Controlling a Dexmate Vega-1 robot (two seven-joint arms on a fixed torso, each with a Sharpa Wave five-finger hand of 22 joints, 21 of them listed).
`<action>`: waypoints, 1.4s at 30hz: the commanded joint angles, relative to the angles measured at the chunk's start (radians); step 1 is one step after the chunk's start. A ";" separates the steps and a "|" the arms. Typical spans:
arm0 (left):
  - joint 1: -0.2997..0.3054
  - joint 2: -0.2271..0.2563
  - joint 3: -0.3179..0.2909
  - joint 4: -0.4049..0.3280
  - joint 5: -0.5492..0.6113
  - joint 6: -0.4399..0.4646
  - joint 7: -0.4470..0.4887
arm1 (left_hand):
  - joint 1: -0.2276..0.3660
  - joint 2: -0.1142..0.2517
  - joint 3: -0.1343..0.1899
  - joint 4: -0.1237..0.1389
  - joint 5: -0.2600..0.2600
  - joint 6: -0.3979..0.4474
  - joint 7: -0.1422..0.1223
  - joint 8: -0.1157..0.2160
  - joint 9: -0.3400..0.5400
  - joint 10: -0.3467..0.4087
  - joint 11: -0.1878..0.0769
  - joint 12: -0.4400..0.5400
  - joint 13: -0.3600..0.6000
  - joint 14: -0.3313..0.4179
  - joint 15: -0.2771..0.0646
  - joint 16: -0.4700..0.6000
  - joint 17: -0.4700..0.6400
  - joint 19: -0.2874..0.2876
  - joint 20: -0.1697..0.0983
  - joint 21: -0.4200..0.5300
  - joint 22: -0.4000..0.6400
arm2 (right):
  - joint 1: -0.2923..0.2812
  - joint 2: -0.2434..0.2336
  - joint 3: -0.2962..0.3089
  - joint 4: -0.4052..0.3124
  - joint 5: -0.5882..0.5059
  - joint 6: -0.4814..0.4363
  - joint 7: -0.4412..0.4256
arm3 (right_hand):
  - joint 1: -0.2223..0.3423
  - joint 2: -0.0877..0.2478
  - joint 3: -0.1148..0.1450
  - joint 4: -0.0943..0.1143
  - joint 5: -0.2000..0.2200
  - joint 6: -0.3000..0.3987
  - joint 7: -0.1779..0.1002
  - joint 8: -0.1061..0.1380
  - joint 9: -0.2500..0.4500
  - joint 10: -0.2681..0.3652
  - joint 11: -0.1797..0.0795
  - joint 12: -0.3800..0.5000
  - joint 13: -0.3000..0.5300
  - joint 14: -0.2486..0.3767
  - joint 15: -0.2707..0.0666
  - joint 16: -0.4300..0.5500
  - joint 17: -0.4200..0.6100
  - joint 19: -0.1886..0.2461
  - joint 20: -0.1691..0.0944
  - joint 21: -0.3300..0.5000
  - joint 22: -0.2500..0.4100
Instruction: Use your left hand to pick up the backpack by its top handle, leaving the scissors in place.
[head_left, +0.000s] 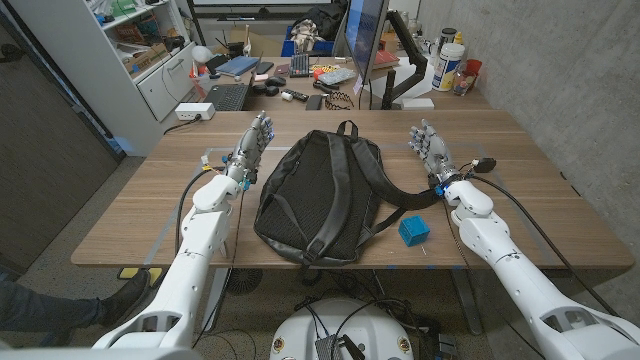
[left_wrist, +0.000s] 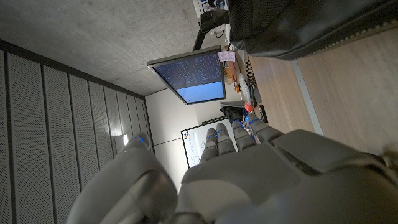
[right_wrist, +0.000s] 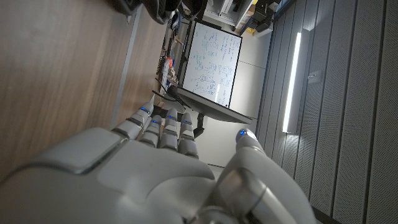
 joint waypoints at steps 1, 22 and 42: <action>-0.013 -0.100 -0.119 -0.020 0.133 0.028 -0.093 | 0.013 0.003 0.004 -0.005 0.005 0.007 0.000 0.005 0.006 0.004 0.005 0.005 0.002 0.000 -0.002 0.004 0.005 -0.010 -0.035 0.004 0.001 | -0.017 0.051 0.054 -0.014 -0.052 -0.018 0.019 | 0.007 0.002 0.002 -0.002 0.002 0.011 -0.004 0.004 0.002 0.010 0.004 0.000 0.004 0.008 0.009 0.006 0.004 0.007 0.005 0.005 0.004; -0.056 -0.123 -0.147 -0.046 0.241 0.041 -0.125 | 0.028 0.010 0.006 -0.012 0.004 0.011 0.005 0.006 0.006 0.003 0.011 0.005 0.002 -0.001 0.003 0.005 0.004 -0.019 -0.037 0.004 0.001 | -0.040 0.060 0.077 -0.043 -0.096 -0.031 0.035 | 0.004 0.004 -0.003 -0.002 0.001 0.001 -0.005 -0.002 0.002 -0.005 0.009 -0.007 0.004 -0.002 0.014 0.002 0.005 -0.005 0.012 0.002 0.005; -0.088 -0.102 -0.098 -0.080 0.300 0.064 -0.126 | 0.046 0.015 0.007 -0.021 0.003 0.015 0.004 0.008 0.006 0.003 0.008 0.006 0.003 0.000 0.004 0.005 0.004 -0.024 -0.036 0.005 0.001 | -0.062 0.057 0.091 -0.076 -0.101 -0.041 0.041 | 0.004 0.007 -0.007 -0.003 0.001 -0.010 -0.003 -0.005 0.002 -0.016 0.012 -0.011 0.004 -0.015 0.019 -0.001 0.005 -0.016 0.014 0.000 0.005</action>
